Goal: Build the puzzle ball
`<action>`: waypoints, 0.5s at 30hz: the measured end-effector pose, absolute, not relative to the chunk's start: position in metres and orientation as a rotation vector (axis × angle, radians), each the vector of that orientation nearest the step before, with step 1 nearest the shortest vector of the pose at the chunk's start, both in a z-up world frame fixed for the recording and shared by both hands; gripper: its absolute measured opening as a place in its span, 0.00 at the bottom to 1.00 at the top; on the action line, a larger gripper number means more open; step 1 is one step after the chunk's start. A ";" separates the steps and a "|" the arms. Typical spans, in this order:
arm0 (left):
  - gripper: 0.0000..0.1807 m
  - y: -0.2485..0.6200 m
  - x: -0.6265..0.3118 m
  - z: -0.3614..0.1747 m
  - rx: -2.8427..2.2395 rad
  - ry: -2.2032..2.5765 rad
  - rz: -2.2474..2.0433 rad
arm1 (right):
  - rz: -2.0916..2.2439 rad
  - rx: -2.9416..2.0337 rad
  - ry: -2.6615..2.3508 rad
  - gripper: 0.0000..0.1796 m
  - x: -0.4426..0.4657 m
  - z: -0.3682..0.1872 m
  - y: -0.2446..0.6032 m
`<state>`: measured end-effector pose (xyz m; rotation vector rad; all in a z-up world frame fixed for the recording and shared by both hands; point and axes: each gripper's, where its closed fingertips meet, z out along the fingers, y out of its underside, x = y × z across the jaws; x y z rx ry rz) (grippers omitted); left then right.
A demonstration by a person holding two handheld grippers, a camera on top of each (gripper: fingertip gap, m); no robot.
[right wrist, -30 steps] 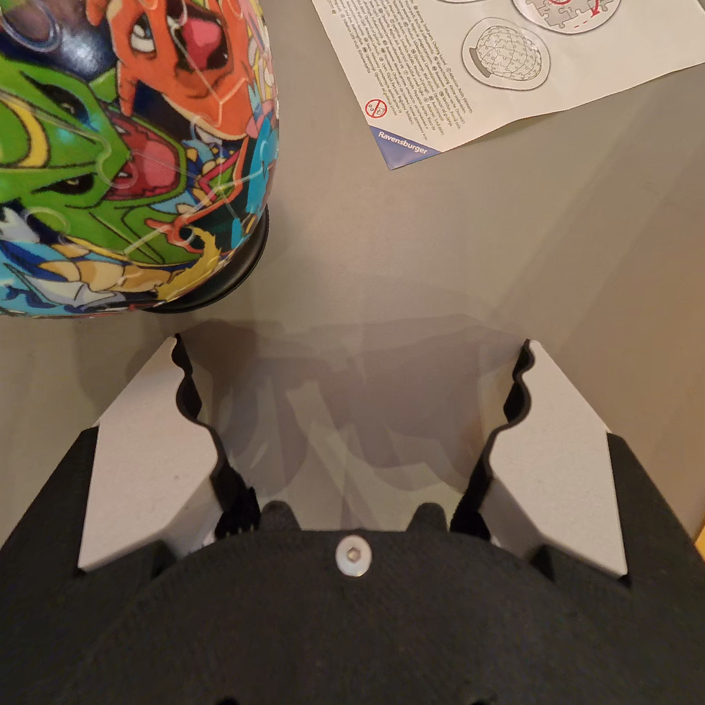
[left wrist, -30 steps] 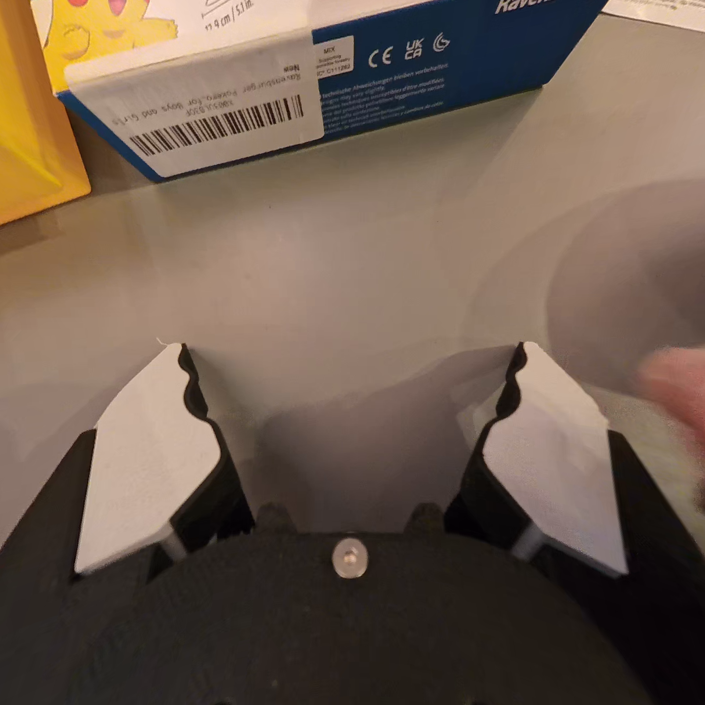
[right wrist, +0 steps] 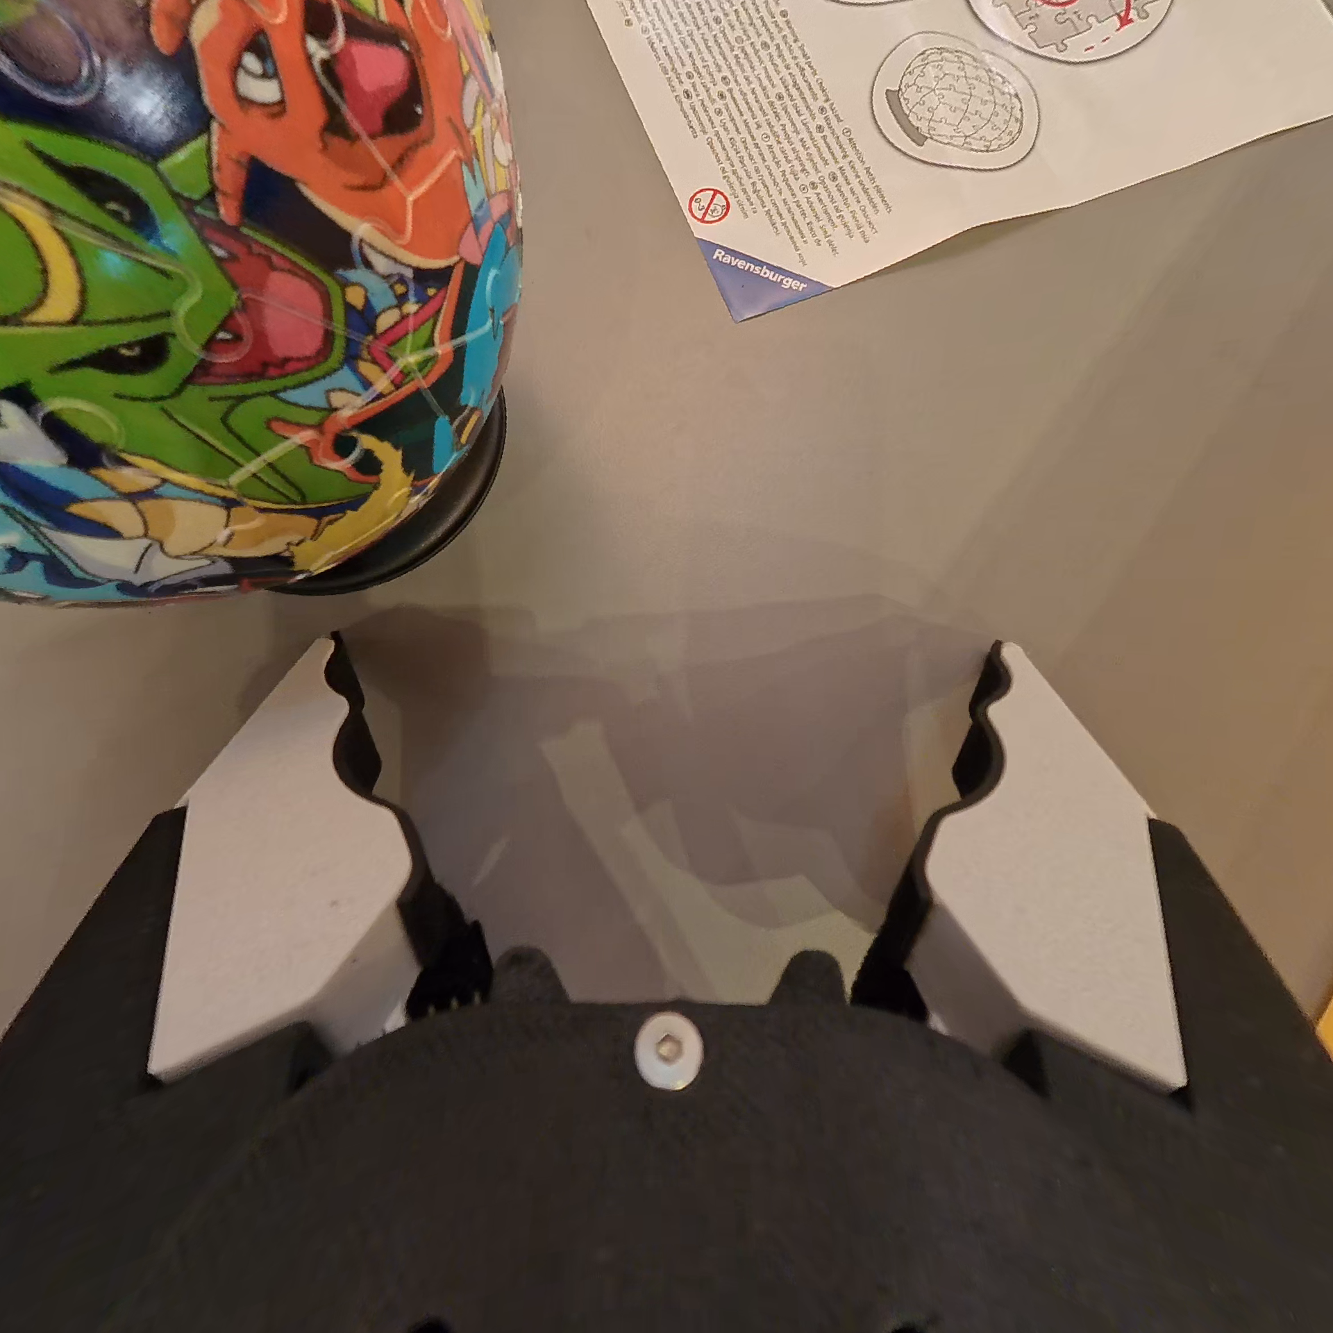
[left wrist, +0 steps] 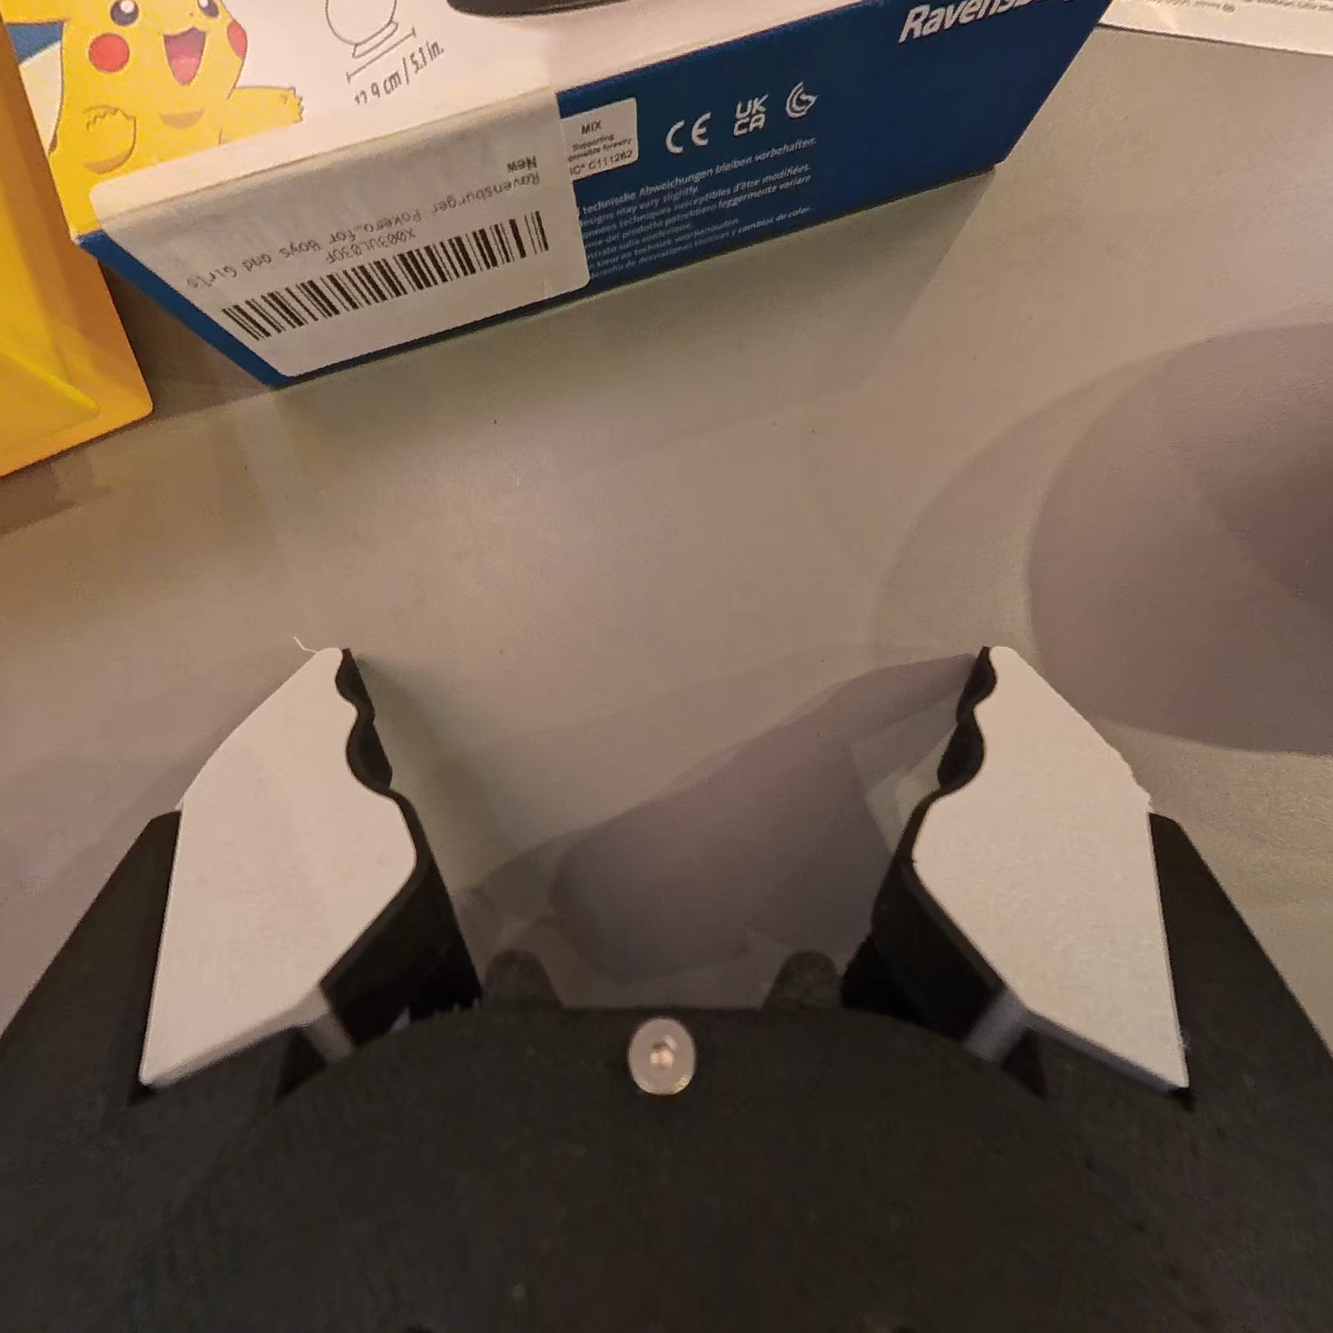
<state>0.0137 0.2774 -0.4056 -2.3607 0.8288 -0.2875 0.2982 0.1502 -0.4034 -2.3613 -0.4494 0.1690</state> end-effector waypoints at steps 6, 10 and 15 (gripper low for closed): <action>0.81 0.277 0.014 -0.406 -2.361 0.829 -0.287 | 0.161 -2.352 -0.418 0.84 0.306 -0.401 0.155; 0.81 0.277 0.014 -0.405 -2.360 0.829 -0.287 | 0.151 -2.335 -0.338 0.74 0.317 -0.397 0.160; 0.81 0.277 0.014 -0.405 -2.360 0.829 -0.287 | 0.151 -2.339 -0.349 0.77 0.315 -0.398 0.160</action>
